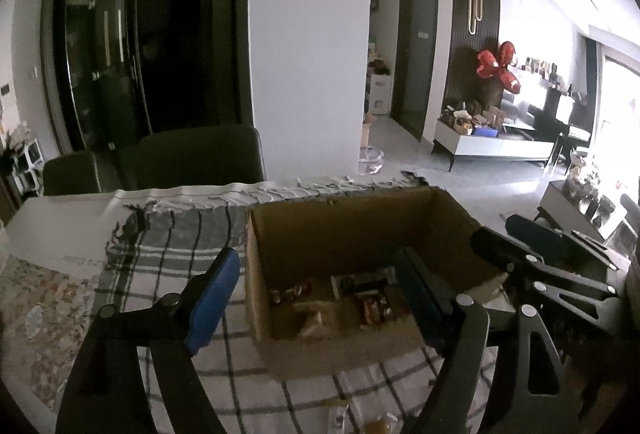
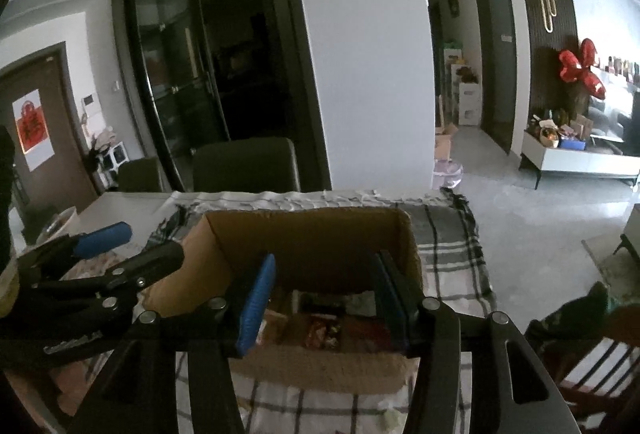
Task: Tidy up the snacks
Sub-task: 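Open both tools in the box and withdraw toward the remaining snacks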
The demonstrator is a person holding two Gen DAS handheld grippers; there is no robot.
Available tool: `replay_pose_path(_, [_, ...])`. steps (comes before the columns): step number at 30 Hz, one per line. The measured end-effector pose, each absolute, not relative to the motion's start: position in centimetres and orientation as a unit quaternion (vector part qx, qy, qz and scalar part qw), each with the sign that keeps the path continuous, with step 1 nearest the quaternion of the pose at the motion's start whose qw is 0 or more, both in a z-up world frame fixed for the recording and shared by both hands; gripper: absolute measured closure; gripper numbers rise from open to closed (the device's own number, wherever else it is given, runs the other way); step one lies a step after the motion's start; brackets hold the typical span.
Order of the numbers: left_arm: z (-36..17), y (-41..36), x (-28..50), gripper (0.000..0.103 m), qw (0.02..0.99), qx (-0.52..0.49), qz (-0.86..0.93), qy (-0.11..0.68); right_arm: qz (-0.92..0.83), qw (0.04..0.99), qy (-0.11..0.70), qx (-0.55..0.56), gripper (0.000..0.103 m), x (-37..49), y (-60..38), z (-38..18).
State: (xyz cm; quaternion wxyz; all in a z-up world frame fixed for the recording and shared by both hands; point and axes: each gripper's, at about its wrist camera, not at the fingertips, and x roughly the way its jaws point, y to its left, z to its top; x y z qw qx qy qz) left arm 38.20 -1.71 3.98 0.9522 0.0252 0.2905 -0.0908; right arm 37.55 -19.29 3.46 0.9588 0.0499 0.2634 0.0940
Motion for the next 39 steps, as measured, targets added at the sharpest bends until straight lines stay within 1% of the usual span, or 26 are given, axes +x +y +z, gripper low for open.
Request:
replay_pose_path(9, [3.7,-2.0,33.7,0.023,0.956,0.041,-0.105,0.270,0.072,0.965,0.252,0.033,0.051,33.2,-19.5,2.7])
replay_pose_path(18, [1.2,-2.0,30.4,0.023,0.955,0.055,-0.104,0.273,0.040,0.968,0.245,0.032,0.051,29.3,-20.0,1.2])
replay_pose_path(28, [-3.1,-1.7,28.4,0.024,0.941,0.062,-0.108,0.313,0.037,0.958,0.283,0.040,0.051,27.4,-20.0,-2.2])
replay_pose_path(37, [-6.6,-1.4,28.7,0.028,0.925,0.061,-0.115,0.357,0.039,0.939,0.336,0.051,0.051,27.5,-19.7,-6.0])
replay_pose_path(39, [-7.4,-1.4,29.1,0.031,0.921,0.058,-0.117,0.368,0.040,0.936,0.345,0.053,0.051,27.7,-19.5,-6.8])
